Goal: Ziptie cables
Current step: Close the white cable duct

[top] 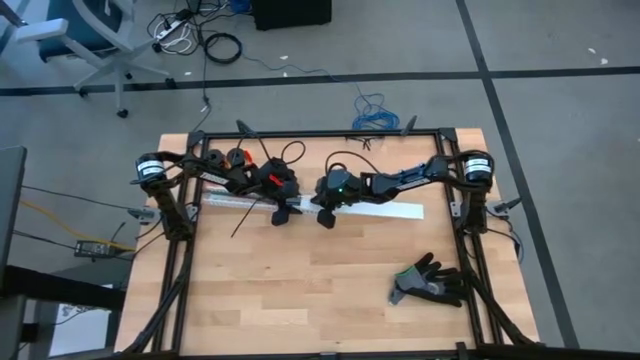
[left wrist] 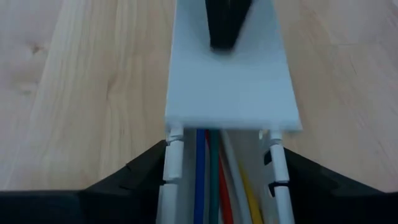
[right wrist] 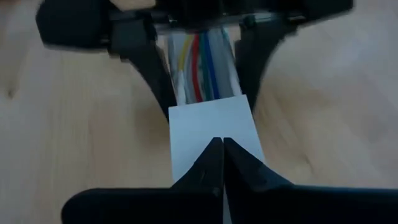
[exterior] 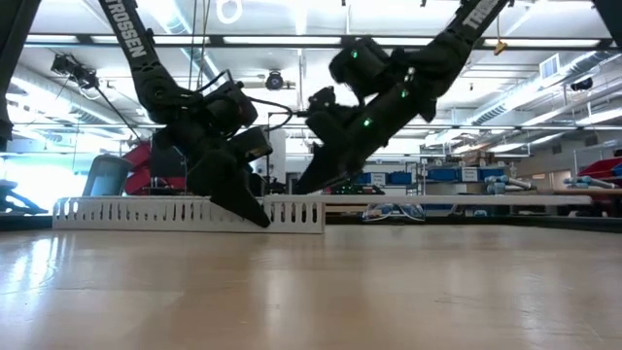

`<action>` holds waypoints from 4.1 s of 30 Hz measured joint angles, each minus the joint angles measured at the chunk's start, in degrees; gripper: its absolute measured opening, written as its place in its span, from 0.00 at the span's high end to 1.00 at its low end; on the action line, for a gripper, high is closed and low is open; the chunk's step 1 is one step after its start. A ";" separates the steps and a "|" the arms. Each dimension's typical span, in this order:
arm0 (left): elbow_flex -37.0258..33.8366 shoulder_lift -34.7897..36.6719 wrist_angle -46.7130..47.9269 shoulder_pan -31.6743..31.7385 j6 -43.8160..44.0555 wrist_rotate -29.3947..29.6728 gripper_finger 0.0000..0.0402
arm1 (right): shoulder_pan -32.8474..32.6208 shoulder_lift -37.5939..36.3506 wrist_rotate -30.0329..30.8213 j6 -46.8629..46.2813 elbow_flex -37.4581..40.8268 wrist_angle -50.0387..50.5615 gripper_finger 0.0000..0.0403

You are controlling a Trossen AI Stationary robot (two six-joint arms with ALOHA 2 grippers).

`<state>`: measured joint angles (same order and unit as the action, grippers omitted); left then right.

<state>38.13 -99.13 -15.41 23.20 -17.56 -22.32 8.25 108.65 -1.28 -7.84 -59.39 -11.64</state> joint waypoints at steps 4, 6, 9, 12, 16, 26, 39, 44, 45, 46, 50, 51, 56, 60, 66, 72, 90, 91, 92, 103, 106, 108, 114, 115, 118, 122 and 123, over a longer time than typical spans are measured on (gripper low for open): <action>-0.15 -0.04 -0.58 0.00 -0.02 0.08 0.39 | 0.68 5.74 -3.41 -0.50 -1.67 -7.26 1.00; -0.20 -0.04 -0.60 0.00 0.17 -0.04 0.39 | 1.05 7.83 -4.98 -0.20 -2.97 -9.85 1.00; -0.20 -0.04 -0.69 0.01 0.22 0.07 0.39 | 1.22 8.63 -4.58 0.37 -3.42 -11.93 1.00; -0.15 -0.04 -0.49 0.02 0.24 0.15 0.39 | 1.22 8.21 -4.87 1.30 -3.33 -12.59 1.00; -0.04 -0.04 -0.37 0.01 -0.02 0.60 0.37 | 1.21 7.80 -4.98 1.47 -3.27 -12.21 1.00; 0.07 0.03 -1.50 0.02 0.19 1.03 0.22 | 1.23 7.73 -4.74 1.42 -3.35 -11.20 1.00; -1.94 9.97 6.73 0.07 -0.97 0.60 0.23 | 1.72 7.73 -4.98 1.38 -3.35 -11.02 1.00; -5.30 10.12 4.02 0.07 0.05 0.57 0.23 | 1.71 7.73 -6.05 1.36 -3.35 -10.98 1.00; -5.92 10.02 4.40 0.09 0.32 0.65 0.23 | 1.69 7.73 -6.21 1.34 -3.35 -10.97 1.00; -6.26 9.92 4.45 0.11 1.01 0.69 0.23 | 1.67 7.73 -6.29 1.30 -3.35 -10.99 1.00; -7.38 9.92 3.29 0.09 1.32 1.33 0.23 | 1.66 7.73 -6.46 1.25 -3.35 -10.97 1.00; -7.65 9.92 3.21 0.09 1.37 1.49 0.23 | 1.66 7.73 -6.49 1.22 -3.35 -10.95 1.00; -8.52 9.92 2.55 0.09 1.53 2.18 0.24 | 1.66 7.73 -6.47 1.25 -3.35 -10.93 1.00; -8.59 9.92 2.19 0.07 1.43 2.79 0.27 | 1.66 7.73 -6.49 0.74 -3.35 -10.93 1.00; -8.65 9.90 1.20 0.07 0.35 2.99 0.41 | 1.72 8.14 -7.38 0.08 -3.29 -11.91 1.00; -8.68 9.90 0.67 0.07 0.20 3.32 0.45 | 1.98 9.93 -7.69 0.02 -4.27 -14.15 1.00; -8.54 9.84 0.49 0.04 0.17 4.60 0.42 | 0.12 0.57 -2.18 3.96 -2.87 -3.47 1.00; -8.54 9.84 0.36 0.04 0.13 4.88 0.42 | -0.14 0.35 -2.23 3.40 -2.30 -3.18 1.00; -8.54 9.84 0.40 0.04 0.11 4.98 0.42 | -0.45 0.11 -2.19 2.89 -1.46 -2.59 1.00; -8.57 9.84 -0.21 0.04 0.02 5.35 0.42 | -1.84 -3.89 2.58 -0.37 3.44 -2.11 1.00; -8.57 9.84 -0.28 0.04 0.07 5.36 0.42 | -1.34 -2.92 2.38 -1.43 4.01 -1.97 1.00; -8.63 9.83 -0.76 0.01 0.11 5.36 0.42 | -0.96 -1.43 1.24 -1.40 3.98 -3.67 1.00; -8.72 8.95 -2.09 0.02 0.43 4.37 0.42 | 0.77 6.30 -5.06 -1.56 -0.06 -10.95 1.00; -8.72 8.93 -2.13 0.02 0.77 4.37 0.42 | 0.89 7.19 -5.41 -1.52 -0.98 -10.97 1.00; -8.72 8.89 -2.37 0.01 1.27 4.43 0.42 | 1.09 8.10 -6.12 -1.01 -1.81 -12.85 1.00; -8.70 8.81 -2.70 -0.07 1.33 4.66 0.42 | 1.07 7.71 -6.09 0.42 -1.69 -14.80 1.00; -8.68 8.81 -2.70 -0.07 1.33 4.72 0.42 | 1.17 7.58 -6.20 0.42 -1.65 -14.99 1.00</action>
<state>29.45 -90.32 -18.11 23.14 -16.23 -17.61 9.43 116.23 -7.48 -7.42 -61.04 -26.63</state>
